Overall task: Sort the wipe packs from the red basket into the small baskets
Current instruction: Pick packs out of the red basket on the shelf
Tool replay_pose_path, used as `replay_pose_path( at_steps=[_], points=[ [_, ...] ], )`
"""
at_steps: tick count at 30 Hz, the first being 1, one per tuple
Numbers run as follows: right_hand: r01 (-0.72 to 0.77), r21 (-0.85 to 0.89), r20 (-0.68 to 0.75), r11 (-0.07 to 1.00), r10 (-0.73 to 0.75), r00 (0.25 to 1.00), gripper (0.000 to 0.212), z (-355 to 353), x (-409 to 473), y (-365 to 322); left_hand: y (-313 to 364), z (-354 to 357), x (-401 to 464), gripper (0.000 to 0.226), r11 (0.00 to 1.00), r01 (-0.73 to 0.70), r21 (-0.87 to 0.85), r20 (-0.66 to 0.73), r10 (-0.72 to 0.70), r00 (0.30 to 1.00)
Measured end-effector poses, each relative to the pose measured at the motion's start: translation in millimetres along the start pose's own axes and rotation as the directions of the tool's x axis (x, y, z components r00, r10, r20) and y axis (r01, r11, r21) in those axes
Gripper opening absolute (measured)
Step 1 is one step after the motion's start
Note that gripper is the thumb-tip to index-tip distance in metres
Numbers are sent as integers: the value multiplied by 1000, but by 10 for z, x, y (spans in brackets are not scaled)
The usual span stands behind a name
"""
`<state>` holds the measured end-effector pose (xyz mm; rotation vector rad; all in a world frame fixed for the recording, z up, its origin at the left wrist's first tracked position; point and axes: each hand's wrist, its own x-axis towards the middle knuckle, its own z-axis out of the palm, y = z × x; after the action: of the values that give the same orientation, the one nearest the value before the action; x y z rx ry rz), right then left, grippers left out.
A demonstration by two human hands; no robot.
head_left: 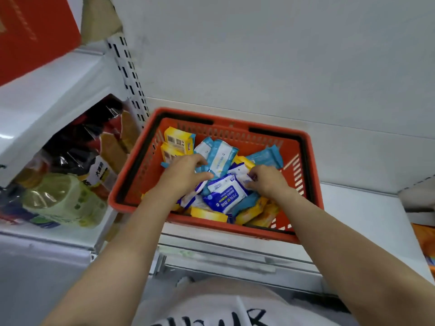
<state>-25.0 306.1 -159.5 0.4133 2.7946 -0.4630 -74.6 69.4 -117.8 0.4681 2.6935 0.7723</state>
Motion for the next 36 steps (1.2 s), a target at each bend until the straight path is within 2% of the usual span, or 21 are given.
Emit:
replay_pose_path(
  at_steps=[1,3,4,6,8,10,12,14,17,21,24,25,28,31,33,36],
  points=[
    [-3,53,-55,999,6,998,22,-23,-5,14,5,11,65,49,1000,10,18,55,-11,998],
    [-27,200,-202,980,68,977,38,-103,-1,18,18,19,195,54,989,27,146,144,-48,988],
    [-23,278,-252,960,96,963,37,-157,0,14,28,27,241,55,967,34,253,174,-80,982],
    [-20,444,-272,896,156,950,21,-260,-28,-8,47,52,283,53,896,34,442,191,-131,973],
    [-26,622,-243,783,224,944,24,-311,-90,-17,51,52,305,46,872,22,488,166,-118,979],
    [-21,767,-211,641,283,935,30,-332,-204,-27,20,-16,312,33,917,44,396,94,-88,992],
    [-1,897,-150,442,307,940,39,-348,-334,-74,2,-165,311,25,974,56,217,-11,-55,998],
    [16,952,-111,305,295,949,48,-371,-437,-143,-4,-321,299,19,998,25,50,-127,-18,992],
    [45,982,-98,183,293,951,41,-410,-540,-279,8,-442,281,19,996,-63,-61,-254,46,966],
    [11,995,-42,95,324,945,33,-443,-631,-456,-29,-422,196,17,976,-152,-156,-287,102,953],
    [-1,999,14,-42,311,950,21,-441,-712,-573,-64,-376,108,10,955,-224,-192,-338,150,929],
    [-3,997,27,-79,307,951,20,-439,-747,-605,-68,-360,95,8,937,-236,-258,-328,145,933],
    [17,994,19,-108,318,948,20,-428,-849,-688,-30,-341,73,8,804,-245,-542,-243,129,961],
    [76,994,-44,-75,360,932,23,-396,-954,-737,12,-324,23,7,782,-361,-508,-320,217,922],
    [123,989,-88,-76,357,930,25,-390,-1060,-760,51,-286,-59,6,762,-374,-529,-340,214,916],
    [160,982,-118,-98,337,934,35,-402,-1290,-767,104,-198,-218,18,727,-361,-585,-350,175,920]
  ],
)
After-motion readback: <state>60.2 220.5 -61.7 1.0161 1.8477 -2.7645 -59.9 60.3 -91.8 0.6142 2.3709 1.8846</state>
